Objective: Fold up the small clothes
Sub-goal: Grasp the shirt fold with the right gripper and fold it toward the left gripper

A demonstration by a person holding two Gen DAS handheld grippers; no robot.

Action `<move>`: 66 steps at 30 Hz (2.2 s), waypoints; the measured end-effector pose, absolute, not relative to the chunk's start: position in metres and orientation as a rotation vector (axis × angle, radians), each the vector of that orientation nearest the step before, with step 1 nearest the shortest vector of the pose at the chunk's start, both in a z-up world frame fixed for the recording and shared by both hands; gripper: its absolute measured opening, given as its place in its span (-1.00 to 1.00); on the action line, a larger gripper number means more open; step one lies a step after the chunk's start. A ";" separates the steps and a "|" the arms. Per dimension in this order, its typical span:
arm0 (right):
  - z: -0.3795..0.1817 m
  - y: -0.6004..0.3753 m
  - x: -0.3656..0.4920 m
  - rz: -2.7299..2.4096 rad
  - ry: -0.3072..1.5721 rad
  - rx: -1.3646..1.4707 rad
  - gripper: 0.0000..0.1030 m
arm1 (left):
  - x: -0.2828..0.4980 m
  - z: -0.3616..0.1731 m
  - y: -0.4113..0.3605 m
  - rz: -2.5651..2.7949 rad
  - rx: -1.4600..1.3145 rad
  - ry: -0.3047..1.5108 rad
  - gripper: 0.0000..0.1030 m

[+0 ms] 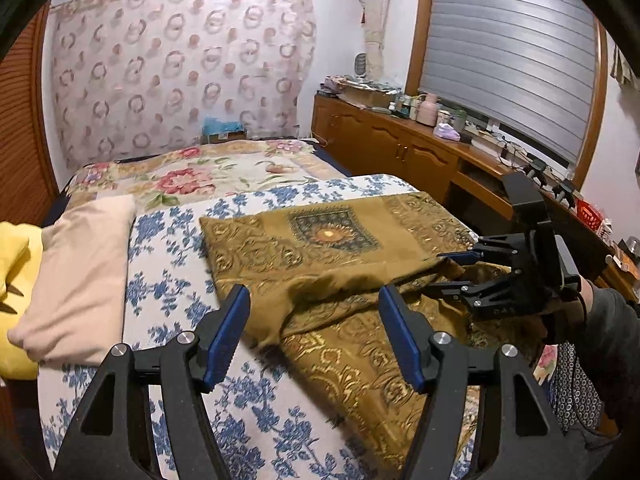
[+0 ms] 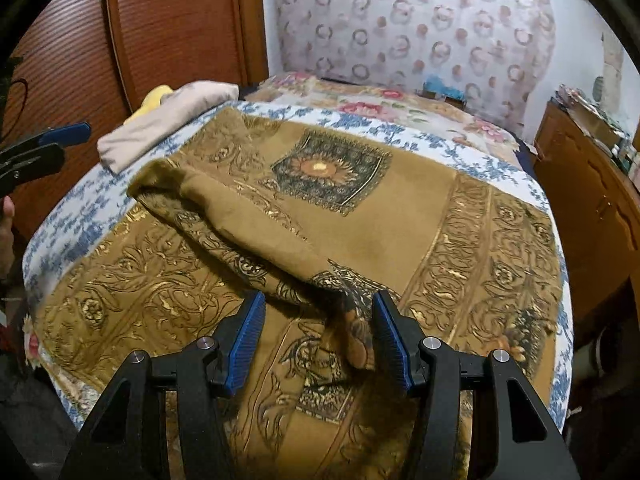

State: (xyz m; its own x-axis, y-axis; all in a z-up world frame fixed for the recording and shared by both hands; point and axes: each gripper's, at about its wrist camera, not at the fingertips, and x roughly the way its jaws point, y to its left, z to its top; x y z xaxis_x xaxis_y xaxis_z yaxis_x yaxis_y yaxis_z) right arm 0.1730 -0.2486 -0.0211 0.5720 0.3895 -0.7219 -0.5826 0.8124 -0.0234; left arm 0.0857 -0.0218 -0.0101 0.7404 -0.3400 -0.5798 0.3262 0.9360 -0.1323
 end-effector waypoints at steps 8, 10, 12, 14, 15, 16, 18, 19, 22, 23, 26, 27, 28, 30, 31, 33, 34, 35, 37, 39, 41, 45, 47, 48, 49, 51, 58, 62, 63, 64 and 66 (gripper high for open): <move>-0.020 -0.234 0.179 0.598 0.759 -0.317 -0.67 | 0.084 -0.019 -0.011 -0.358 -0.048 0.646 0.31; -0.017 -0.237 0.173 0.605 0.730 -0.310 -0.82 | 0.084 -0.021 -0.010 -0.357 -0.050 0.647 0.31; -0.011 -0.239 0.166 0.628 0.690 -0.289 -0.90 | 0.084 -0.021 -0.010 -0.355 -0.052 0.646 0.31; -0.005 -0.245 0.158 0.672 0.661 -0.238 -0.91 | 0.085 -0.021 -0.008 -0.353 -0.056 0.644 0.31; -0.001 -0.250 0.155 0.696 0.653 -0.193 -0.91 | 0.085 -0.021 -0.008 -0.354 -0.058 0.644 0.31; 0.004 -0.255 0.152 0.700 0.638 -0.164 -0.91 | 0.084 -0.021 -0.008 -0.354 -0.059 0.643 0.31; 0.014 -0.263 0.145 0.702 0.603 -0.133 -0.92 | 0.084 -0.022 -0.008 -0.354 -0.058 0.643 0.31; 0.019 -0.269 0.140 0.700 0.586 -0.122 -0.92 | 0.084 -0.022 -0.009 -0.355 -0.058 0.642 0.31; 0.033 -0.283 0.128 0.683 0.544 -0.099 -0.92 | 0.083 -0.020 -0.009 -0.363 -0.058 0.639 0.31; 0.037 -0.289 0.123 0.672 0.533 -0.098 -0.92 | 0.082 -0.019 -0.011 -0.368 -0.057 0.636 0.31; 0.043 -0.308 0.112 0.628 0.519 -0.108 -0.92 | 0.081 -0.017 -0.015 -0.378 -0.055 0.631 0.31; 0.043 -0.312 0.108 0.613 0.517 -0.114 -0.92 | 0.081 -0.017 -0.016 -0.383 -0.054 0.630 0.31; 0.044 -0.315 0.100 0.593 0.516 -0.123 -0.92 | 0.080 -0.016 -0.018 -0.387 -0.051 0.629 0.31; 0.044 -0.324 0.092 0.554 0.526 -0.137 -0.92 | 0.080 -0.015 -0.020 -0.394 -0.045 0.626 0.31; 0.043 -0.330 0.091 0.531 0.534 -0.140 -0.92 | 0.079 -0.014 -0.022 -0.397 -0.042 0.624 0.31; 0.044 -0.339 0.087 0.493 0.552 -0.137 -0.92 | 0.079 -0.012 -0.025 -0.401 -0.038 0.623 0.31; 0.042 -0.345 0.086 0.476 0.560 -0.133 -0.92 | 0.079 -0.012 -0.025 -0.403 -0.037 0.622 0.31; 0.041 -0.350 0.084 0.458 0.570 -0.130 -0.92 | 0.078 -0.011 -0.026 -0.405 -0.036 0.621 0.31; 0.038 -0.355 0.081 0.433 0.595 -0.133 -0.92 | 0.078 -0.011 -0.028 -0.409 -0.036 0.620 0.31; 0.029 -0.357 0.081 0.405 0.622 -0.153 -0.92 | 0.079 -0.010 -0.030 -0.411 -0.033 0.622 0.31; 0.018 -0.357 0.081 0.392 0.651 -0.156 -0.92 | 0.079 -0.011 -0.031 -0.414 -0.031 0.624 0.31; 0.011 -0.358 0.084 0.380 0.682 -0.144 -0.92 | 0.079 -0.013 -0.033 -0.412 -0.026 0.628 0.31; 0.010 -0.360 0.085 0.376 0.688 -0.133 -0.91 | 0.079 -0.013 -0.034 -0.410 -0.026 0.629 0.31; 0.012 -0.359 0.090 0.377 0.689 -0.130 -0.91 | 0.079 -0.013 -0.034 -0.410 -0.025 0.629 0.31; 0.013 -0.358 0.091 0.378 0.689 -0.129 -0.91 | 0.079 -0.013 -0.034 -0.410 -0.025 0.629 0.31; 0.013 -0.356 0.090 0.372 0.694 -0.137 -0.87 | 0.079 -0.013 -0.034 -0.410 -0.025 0.629 0.31; 0.022 -0.353 0.075 0.350 0.694 -0.182 -0.85 | 0.079 -0.014 -0.034 -0.407 -0.025 0.626 0.31; 0.039 -0.351 0.062 0.408 0.636 -0.175 -0.64 | 0.081 -0.019 -0.031 -0.401 -0.038 0.625 0.31; 0.041 -0.350 0.061 0.420 0.624 -0.176 -0.43 | 0.082 -0.020 -0.030 -0.401 -0.040 0.626 0.31; 0.044 -0.347 0.062 0.423 0.615 -0.181 -0.34 | 0.081 -0.020 -0.029 -0.400 -0.041 0.626 0.31; 0.048 -0.343 0.065 0.438 0.598 -0.180 -0.27 | 0.080 -0.022 -0.030 -0.401 -0.037 0.628 0.31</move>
State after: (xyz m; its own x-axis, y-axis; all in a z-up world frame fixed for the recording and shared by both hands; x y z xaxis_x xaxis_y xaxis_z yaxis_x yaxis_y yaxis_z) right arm 0.0652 -0.3428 0.0480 0.7383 0.3450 -0.5796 -0.4478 0.8933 -0.0387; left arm 0.0802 -0.0296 -0.0216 0.7353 -0.3755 -0.5642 0.3536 0.9227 -0.1533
